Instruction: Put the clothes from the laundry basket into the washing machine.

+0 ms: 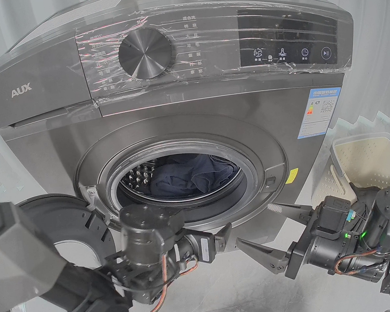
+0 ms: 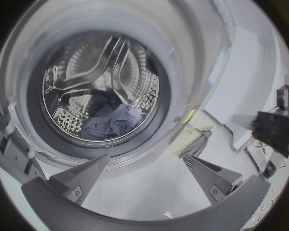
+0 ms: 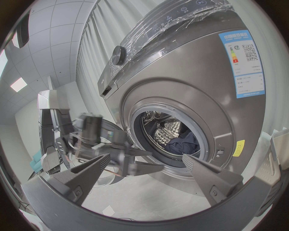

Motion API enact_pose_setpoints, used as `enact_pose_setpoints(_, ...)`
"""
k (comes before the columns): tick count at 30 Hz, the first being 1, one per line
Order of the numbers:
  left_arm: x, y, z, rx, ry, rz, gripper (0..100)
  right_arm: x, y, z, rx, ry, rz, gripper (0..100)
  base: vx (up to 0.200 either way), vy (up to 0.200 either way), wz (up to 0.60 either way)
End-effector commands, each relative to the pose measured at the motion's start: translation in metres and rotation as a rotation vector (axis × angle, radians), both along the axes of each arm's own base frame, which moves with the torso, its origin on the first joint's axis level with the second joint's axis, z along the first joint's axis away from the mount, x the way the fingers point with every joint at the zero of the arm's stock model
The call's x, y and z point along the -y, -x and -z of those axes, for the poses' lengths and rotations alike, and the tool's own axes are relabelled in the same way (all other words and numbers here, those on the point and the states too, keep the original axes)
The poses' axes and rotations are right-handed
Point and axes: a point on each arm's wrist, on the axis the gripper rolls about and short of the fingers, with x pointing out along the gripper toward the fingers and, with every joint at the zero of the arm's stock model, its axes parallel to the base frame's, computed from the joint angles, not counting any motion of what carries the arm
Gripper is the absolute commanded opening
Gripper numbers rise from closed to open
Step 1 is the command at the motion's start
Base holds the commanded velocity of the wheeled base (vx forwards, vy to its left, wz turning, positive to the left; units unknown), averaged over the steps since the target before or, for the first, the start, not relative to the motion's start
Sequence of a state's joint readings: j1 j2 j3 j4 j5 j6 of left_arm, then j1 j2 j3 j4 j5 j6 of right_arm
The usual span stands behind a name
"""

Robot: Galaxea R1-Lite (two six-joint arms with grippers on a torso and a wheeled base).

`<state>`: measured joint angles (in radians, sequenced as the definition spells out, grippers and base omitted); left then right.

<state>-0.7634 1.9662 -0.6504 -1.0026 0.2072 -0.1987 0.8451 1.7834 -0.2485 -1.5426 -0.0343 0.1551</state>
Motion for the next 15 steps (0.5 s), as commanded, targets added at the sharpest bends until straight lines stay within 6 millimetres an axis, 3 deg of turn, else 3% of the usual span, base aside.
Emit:
enact_pose_setpoints(1,-0.048,0.077,-0.055,0.106,0.13,0.06,100,0.027,0.018,-0.016,0.044,-0.032,0.023,100,0.0,0.0,0.0)
enact_pose_setpoints(3,-0.06,0.085,-0.064,0.127,0.15,0.046,100,0.034,0.022,-0.015,0.039,-0.024,0.032,100,0.0,0.0,0.0)
enact_pose_setpoints(5,-0.086,0.108,-0.076,0.166,0.2,0.044,100,0.047,0.031,-0.009,0.017,-0.002,0.049,100,0.0,0.0,0.0)
enact_pose_setpoints(8,-0.111,0.128,-0.077,0.182,0.212,0.035,100,0.068,0.038,-0.01,0.018,-0.008,0.105,100,0.0,0.0,0.0)
enact_pose_setpoints(12,-0.131,0.145,-0.066,0.169,0.186,0.038,100,0.086,0.039,-0.021,0.06,-0.048,0.185,100,0.0,0.0,0.0)
enact_pose_setpoints(15,-0.144,0.153,-0.069,0.203,0.209,0.025,100,0.094,0.048,-0.026,0.072,-0.05,0.199,100,0.0,0.0,0.0)
